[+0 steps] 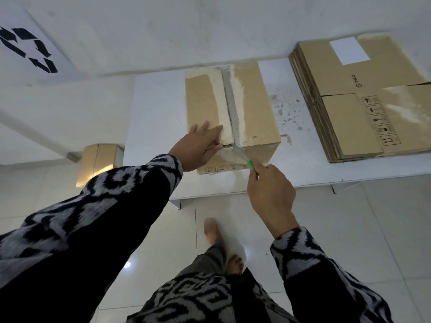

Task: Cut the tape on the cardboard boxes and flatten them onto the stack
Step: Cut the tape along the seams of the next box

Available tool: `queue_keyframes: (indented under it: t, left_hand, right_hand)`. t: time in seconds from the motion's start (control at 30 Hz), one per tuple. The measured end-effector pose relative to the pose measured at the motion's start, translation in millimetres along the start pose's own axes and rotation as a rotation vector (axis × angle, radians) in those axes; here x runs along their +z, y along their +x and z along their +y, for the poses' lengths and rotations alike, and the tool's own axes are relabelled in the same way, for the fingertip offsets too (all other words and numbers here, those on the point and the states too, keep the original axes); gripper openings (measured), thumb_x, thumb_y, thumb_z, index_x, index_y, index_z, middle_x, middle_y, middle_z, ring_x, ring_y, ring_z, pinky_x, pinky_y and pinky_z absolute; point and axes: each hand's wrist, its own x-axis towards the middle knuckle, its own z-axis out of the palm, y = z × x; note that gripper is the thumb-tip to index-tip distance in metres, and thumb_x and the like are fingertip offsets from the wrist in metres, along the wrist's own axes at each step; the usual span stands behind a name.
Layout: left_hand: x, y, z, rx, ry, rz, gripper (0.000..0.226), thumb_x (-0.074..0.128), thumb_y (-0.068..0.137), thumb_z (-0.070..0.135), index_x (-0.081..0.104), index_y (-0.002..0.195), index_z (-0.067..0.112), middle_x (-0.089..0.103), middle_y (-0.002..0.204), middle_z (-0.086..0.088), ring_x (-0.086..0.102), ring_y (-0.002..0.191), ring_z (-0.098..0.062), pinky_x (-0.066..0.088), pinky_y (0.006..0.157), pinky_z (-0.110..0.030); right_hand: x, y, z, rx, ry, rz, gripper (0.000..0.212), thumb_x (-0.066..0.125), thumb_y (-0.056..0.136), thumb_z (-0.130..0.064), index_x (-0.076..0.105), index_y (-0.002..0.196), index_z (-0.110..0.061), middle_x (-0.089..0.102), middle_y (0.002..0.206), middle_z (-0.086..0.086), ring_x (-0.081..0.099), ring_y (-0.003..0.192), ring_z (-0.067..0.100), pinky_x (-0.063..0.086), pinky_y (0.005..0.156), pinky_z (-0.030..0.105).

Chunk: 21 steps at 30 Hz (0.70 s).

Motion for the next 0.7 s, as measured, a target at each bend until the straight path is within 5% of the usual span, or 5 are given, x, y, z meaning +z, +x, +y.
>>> queue_keyframes:
  t: [0.1, 0.2, 0.4, 0.57, 0.7]
  left_hand:
    - [-3, 4, 13, -0.047, 0.005, 0.040, 0.037, 0.046, 0.101, 0.042, 0.052, 0.127, 0.017, 0.059, 0.120, 0.003, 0.037, 0.140, -0.029, 0.028, 0.113, -0.041]
    - [-17, 29, 34, -0.149, 0.027, 0.134, 0.049, 0.043, 0.094, 0.063, 0.061, 0.121, 0.027, 0.062, 0.116, 0.007, 0.058, 0.108, -0.016, 0.046, 0.092, -0.035]
    - [-20, 73, 66, 0.100, 0.318, -0.062, 0.060, 0.050, 0.089, 0.068, 0.051, 0.136, 0.031, 0.055, 0.137, 0.009, 0.052, 0.123, -0.016, 0.047, 0.095, -0.037]
    - [-17, 84, 78, 0.203, 0.596, -0.141, 0.046, 0.044, 0.097, 0.053, 0.047, 0.119, 0.012, 0.060, 0.080, -0.004, 0.054, 0.061, -0.025, 0.043, 0.056, -0.033]
    - [-11, 83, 80, 0.349, 0.677, -0.165, 0.029, 0.033, 0.102, 0.035, 0.042, 0.107, 0.008, 0.057, 0.072, -0.008, 0.041, 0.045, -0.021, 0.031, 0.045, -0.030]
  right_hand:
    - [-9, -23, 26, 0.076, 0.153, -0.052, 0.037, 0.036, 0.104, -0.037, 0.053, 0.136, -0.040, 0.055, 0.080, -0.009, 0.052, 0.072, 0.013, 0.037, 0.060, 0.028]
    - [-4, -32, 40, 0.218, 0.547, -0.165, 0.029, 0.035, 0.105, -0.031, 0.059, 0.121, -0.033, 0.061, 0.074, -0.003, 0.057, 0.064, 0.016, 0.043, 0.056, 0.031]
    - [4, -26, 44, 0.376, 0.844, -0.202, 0.026, 0.032, 0.104, -0.020, 0.058, 0.104, -0.022, 0.059, 0.079, 0.001, 0.051, 0.055, 0.014, 0.039, 0.051, 0.026]
    - [1, -14, 42, 0.333, 0.898, -0.193, 0.028, 0.035, 0.104, -0.027, 0.057, 0.119, -0.033, 0.057, 0.075, 0.000, 0.052, 0.058, 0.014, 0.041, 0.050, 0.027]
    - [-1, -2, 37, 0.317, 0.911, -0.155, 0.032, 0.036, 0.103, -0.026, 0.058, 0.126, -0.034, 0.061, 0.074, -0.002, 0.055, 0.051, 0.008, 0.043, 0.050, 0.025]
